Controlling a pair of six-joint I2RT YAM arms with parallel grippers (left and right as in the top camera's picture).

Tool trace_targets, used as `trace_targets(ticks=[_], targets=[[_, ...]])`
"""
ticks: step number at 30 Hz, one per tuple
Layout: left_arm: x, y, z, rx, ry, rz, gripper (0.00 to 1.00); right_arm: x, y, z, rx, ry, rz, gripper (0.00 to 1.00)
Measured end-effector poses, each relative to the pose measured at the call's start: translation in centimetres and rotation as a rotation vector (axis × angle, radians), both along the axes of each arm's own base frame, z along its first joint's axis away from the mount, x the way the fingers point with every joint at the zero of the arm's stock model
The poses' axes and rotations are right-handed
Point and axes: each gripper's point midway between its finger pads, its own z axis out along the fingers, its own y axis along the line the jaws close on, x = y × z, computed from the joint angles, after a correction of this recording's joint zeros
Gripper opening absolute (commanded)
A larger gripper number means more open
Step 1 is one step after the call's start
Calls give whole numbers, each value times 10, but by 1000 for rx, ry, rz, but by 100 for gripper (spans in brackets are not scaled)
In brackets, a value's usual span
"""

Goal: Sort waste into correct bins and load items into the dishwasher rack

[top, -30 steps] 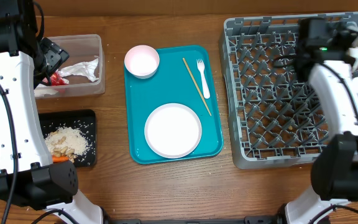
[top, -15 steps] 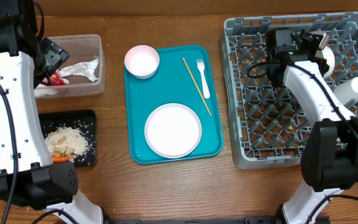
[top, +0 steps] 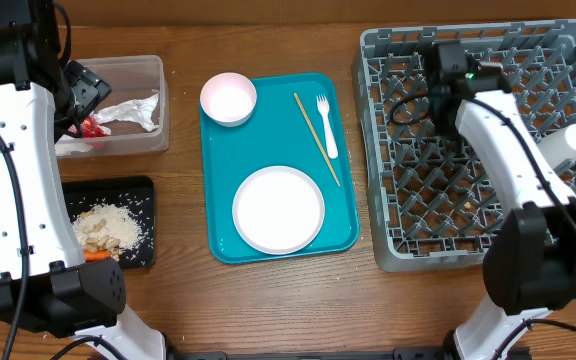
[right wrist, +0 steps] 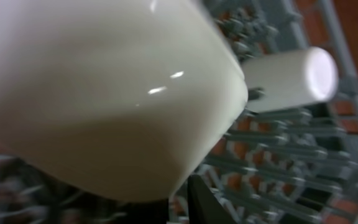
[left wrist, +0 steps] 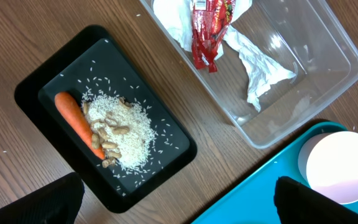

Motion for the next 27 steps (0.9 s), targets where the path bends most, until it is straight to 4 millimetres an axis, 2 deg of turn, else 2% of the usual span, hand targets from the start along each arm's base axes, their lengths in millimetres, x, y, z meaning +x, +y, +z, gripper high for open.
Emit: trace_targets(ticks=[2,4,7,10,13,15,16,19,20,22,24,25,26,27], targets=[[0,0,0,0,0,0,100,6,27,19,161,-43,52,27],[0,0,0,0,0,0,100,4,48,38,286,-72,96,40],[0,0,0,0,0,0,100,-4,74,70,444,-127,158,46],[0,0,0,0,0,0,100,-13,85,75,506,-116,180,47],[0,0,0,0,0,0,100,-7,91,76,534,-134,195,48],[0,0,0,0,1,0,100,9,95,85,546,-207,220,46],[0,0,0,0,0,0,100,17,96,89,549,-240,230,41],[0,0,0,0,0,0,100,42,100,102,556,-353,261,23],[0,0,0,0,0,0,100,53,101,104,552,-383,275,12],[0,0,0,0,0,0,100,66,100,90,539,-381,265,5],[0,0,0,0,0,0,100,80,95,67,508,-359,243,4],[0,0,0,0,0,0,100,84,93,51,490,-329,230,4],[0,0,0,0,0,0,100,90,88,24,464,-279,205,4],[0,0,0,0,0,0,100,91,85,11,453,-255,194,4]])
